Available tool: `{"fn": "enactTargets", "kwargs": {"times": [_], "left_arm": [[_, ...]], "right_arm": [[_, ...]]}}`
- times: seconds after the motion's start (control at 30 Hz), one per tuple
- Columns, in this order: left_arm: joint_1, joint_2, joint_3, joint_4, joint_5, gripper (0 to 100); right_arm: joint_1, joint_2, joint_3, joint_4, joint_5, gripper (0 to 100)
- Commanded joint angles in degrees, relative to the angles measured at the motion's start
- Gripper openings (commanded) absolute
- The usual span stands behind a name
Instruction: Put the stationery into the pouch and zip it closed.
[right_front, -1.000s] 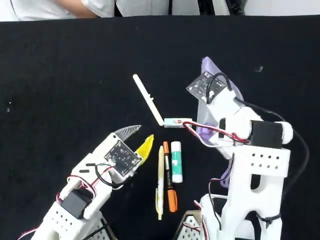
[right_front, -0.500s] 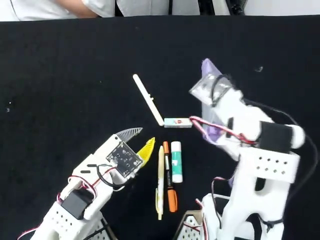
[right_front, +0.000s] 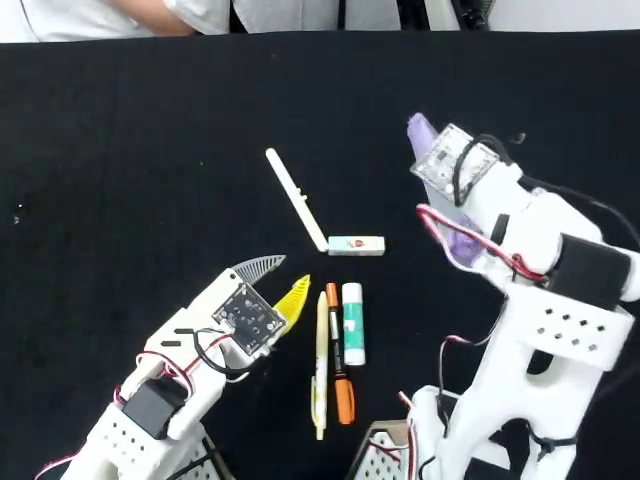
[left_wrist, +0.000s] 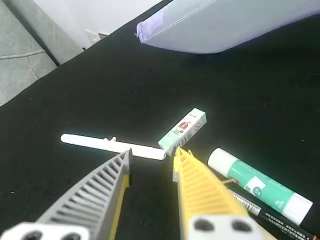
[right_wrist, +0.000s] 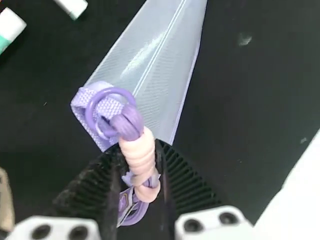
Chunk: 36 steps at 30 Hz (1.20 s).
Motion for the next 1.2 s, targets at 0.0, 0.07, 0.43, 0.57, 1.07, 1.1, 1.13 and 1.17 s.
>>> {"fn": "enactTargets", "kwargs": {"times": [0.0,0.07,0.43,0.57,1.07,1.1,1.13,1.17], "left_arm": [[0.6,0.0,1.4,0.1,-0.5,15],[0.6,0.0,1.4,0.2,-0.5,15],[0.6,0.0,1.4,0.2,-0.5,15],[0.6,0.0,1.4,0.2,-0.5,15],[0.6,0.0,1.4,0.4,-0.5,15],[0.6,0.0,1.4,0.4,-0.5,15],[0.6,0.0,1.4,0.4,-0.5,15],[0.6,0.0,1.4,0.4,-0.5,15]], "right_arm": [[-3.3,-5.0,2.6,-7.6,0.8,1.1],[-4.0,-8.9,5.5,-12.0,0.9,1.1],[-4.9,-35.9,35.7,-37.3,15.2,1.1],[-5.9,-43.5,43.4,-43.4,15.2,1.1],[-6.5,-65.7,75.5,-85.1,12.3,1.1],[-6.5,-67.0,77.5,-87.8,12.3,1.1],[-6.7,-68.3,79.2,-90.2,12.6,1.1],[-6.8,-69.3,80.7,-92.1,12.7,1.1]]}}
